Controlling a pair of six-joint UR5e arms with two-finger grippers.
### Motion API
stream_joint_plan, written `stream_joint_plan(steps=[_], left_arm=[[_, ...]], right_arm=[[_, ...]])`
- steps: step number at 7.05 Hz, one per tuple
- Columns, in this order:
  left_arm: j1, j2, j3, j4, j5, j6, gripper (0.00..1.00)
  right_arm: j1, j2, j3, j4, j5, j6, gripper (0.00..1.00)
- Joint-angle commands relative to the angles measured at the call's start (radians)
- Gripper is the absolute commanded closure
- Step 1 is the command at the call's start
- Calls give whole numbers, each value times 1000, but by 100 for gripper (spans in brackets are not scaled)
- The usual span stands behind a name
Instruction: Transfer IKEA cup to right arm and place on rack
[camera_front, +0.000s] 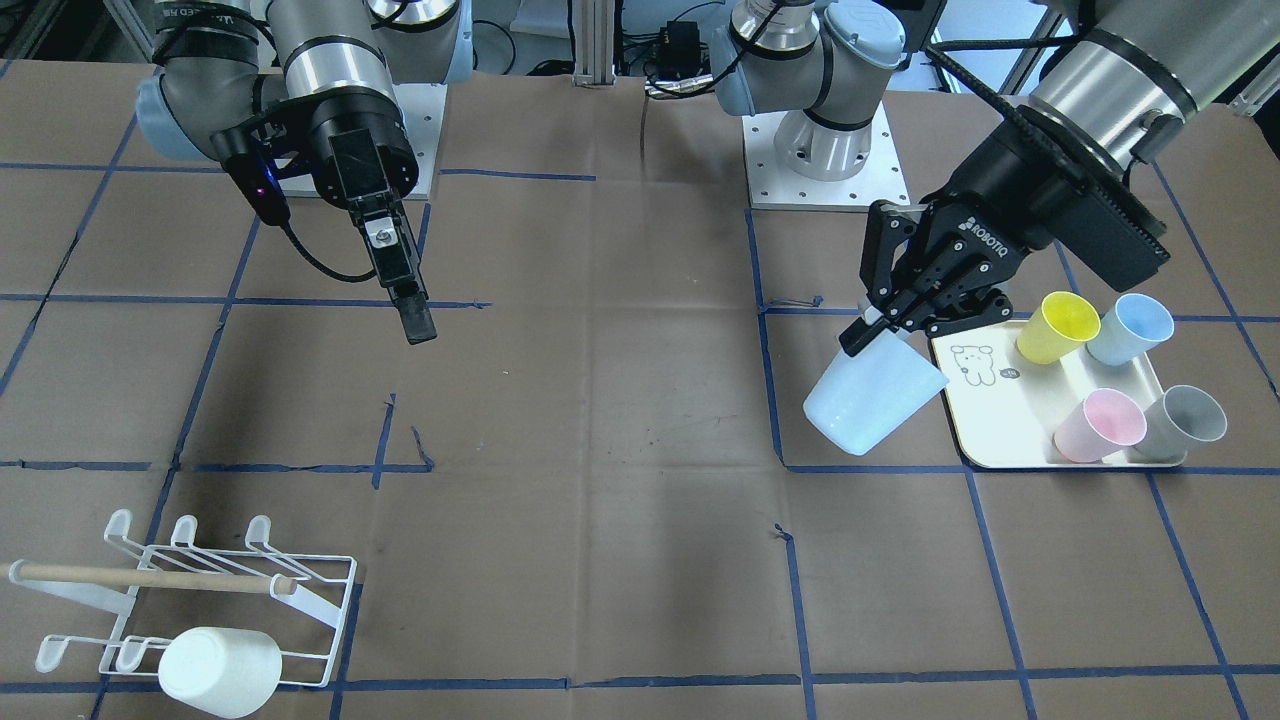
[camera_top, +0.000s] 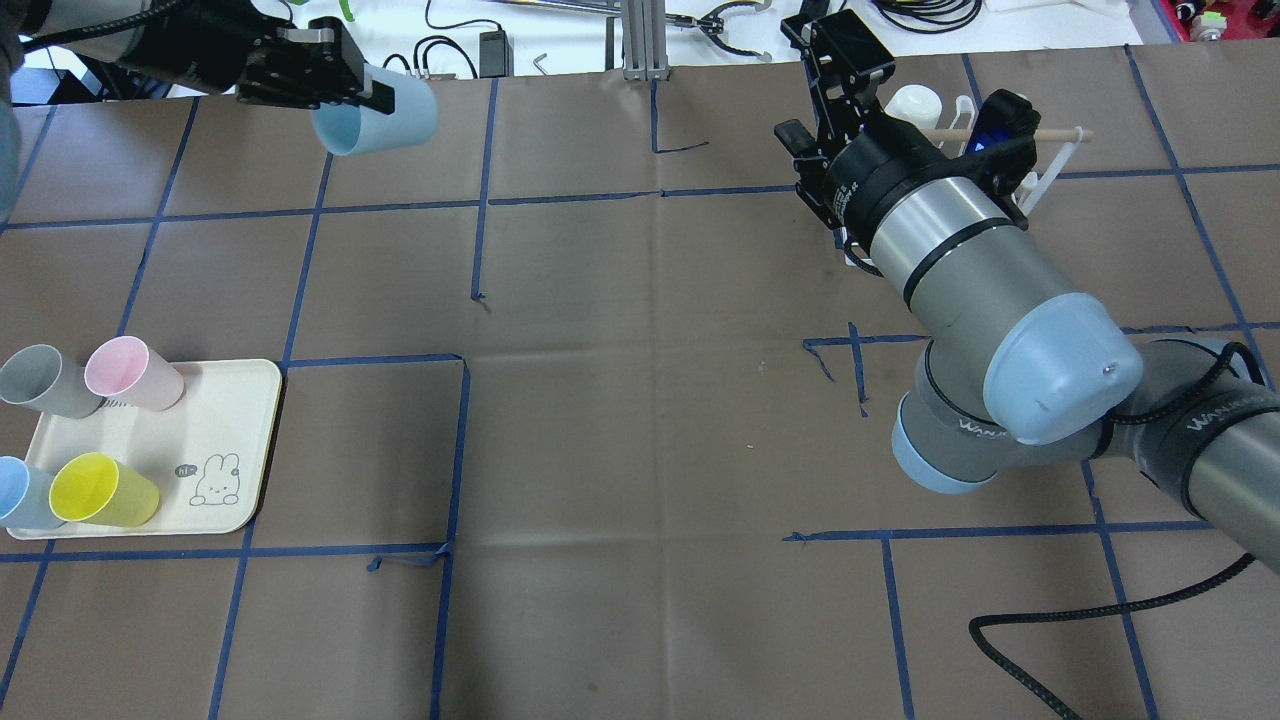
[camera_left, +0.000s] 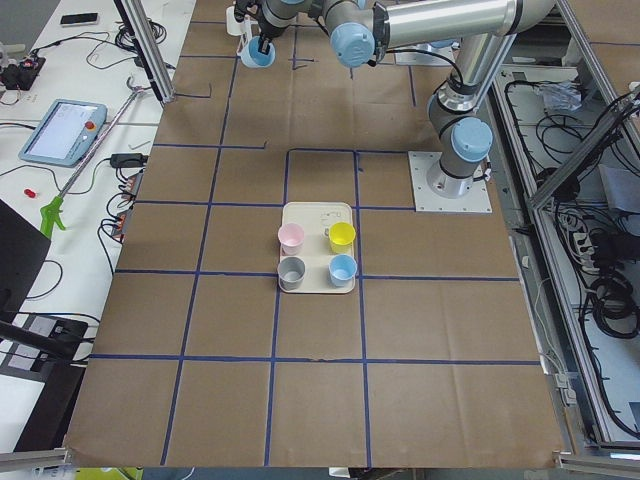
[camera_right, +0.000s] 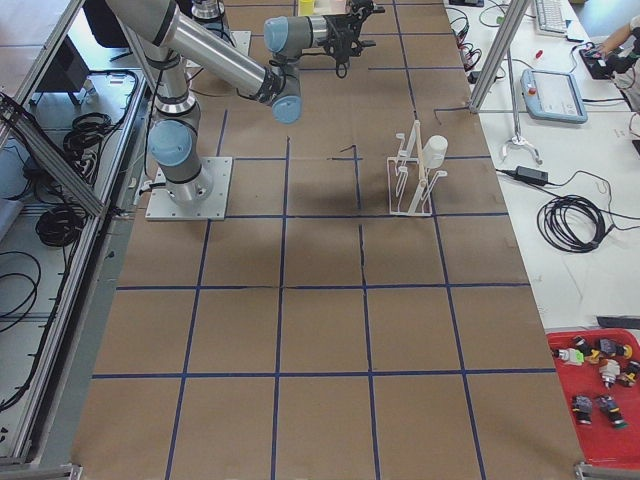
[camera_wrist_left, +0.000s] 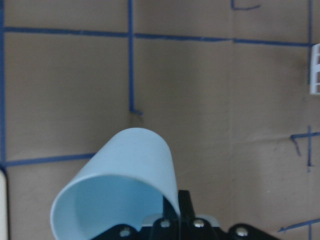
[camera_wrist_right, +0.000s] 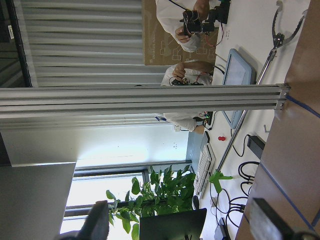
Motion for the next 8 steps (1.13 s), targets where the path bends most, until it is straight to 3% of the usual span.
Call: stream_joint_plan(steps=[1,6,7,8], left_arm=[[-26,4,-154,349,-126,3,100],[-158,-43,-457,1030,-124,-12,100],[-169,-63,-475,1117,-125,-51,100],[-197,-72,-475,1156,-124,-79,100]], right_arm=[[0,-1,-3,-10,0,0,0],[0,-1,-26,-43,0,0,0],[6,-1,-23,-24,2,1,0],[20,-2,-27,88,6,1,0]])
